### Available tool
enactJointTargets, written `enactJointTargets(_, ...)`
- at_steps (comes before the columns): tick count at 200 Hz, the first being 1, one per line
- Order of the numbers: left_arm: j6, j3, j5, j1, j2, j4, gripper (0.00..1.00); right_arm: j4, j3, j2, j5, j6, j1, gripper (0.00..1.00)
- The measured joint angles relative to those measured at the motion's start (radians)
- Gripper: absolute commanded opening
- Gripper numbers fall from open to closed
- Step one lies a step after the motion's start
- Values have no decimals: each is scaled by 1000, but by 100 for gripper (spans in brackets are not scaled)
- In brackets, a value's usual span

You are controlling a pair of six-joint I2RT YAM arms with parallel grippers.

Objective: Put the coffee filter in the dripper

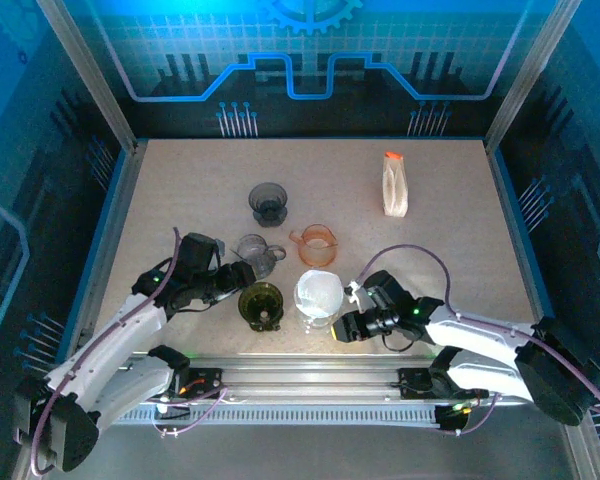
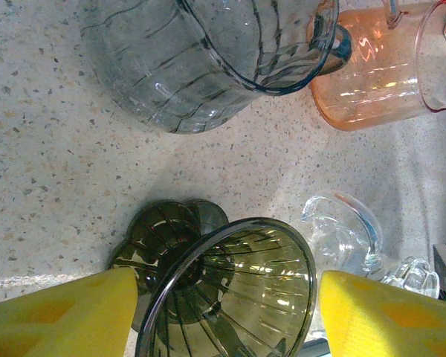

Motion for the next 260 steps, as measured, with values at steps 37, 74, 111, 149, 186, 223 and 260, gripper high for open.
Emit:
enactJointTargets(37,0,0,-1,0,-14,-1,66,50,0,48,-18,0,-2,43)
enactJointTargets(74,-7,0,-2,1,-25,-3,63,97,1,95,-28,0,-6,42)
enactJointTargets(111,-24,-1,-12,7,-38,-9,62,140,10,148,-42,0,-11,42)
enactJointTargets(149,-27,-11,-16,7,-55,-24,61,187,26,197,-43,-1,-15,42)
enactJointTargets(186,-34,-17,-21,8,-66,-31,61,245,51,263,-51,0,-23,41)
enactJointTargets(223,-48,-17,-38,11,-85,-50,61,294,113,357,-53,0,-31,40)
enactJointTargets(260,-53,-17,-47,13,-87,-55,60,334,177,445,-55,0,-33,39)
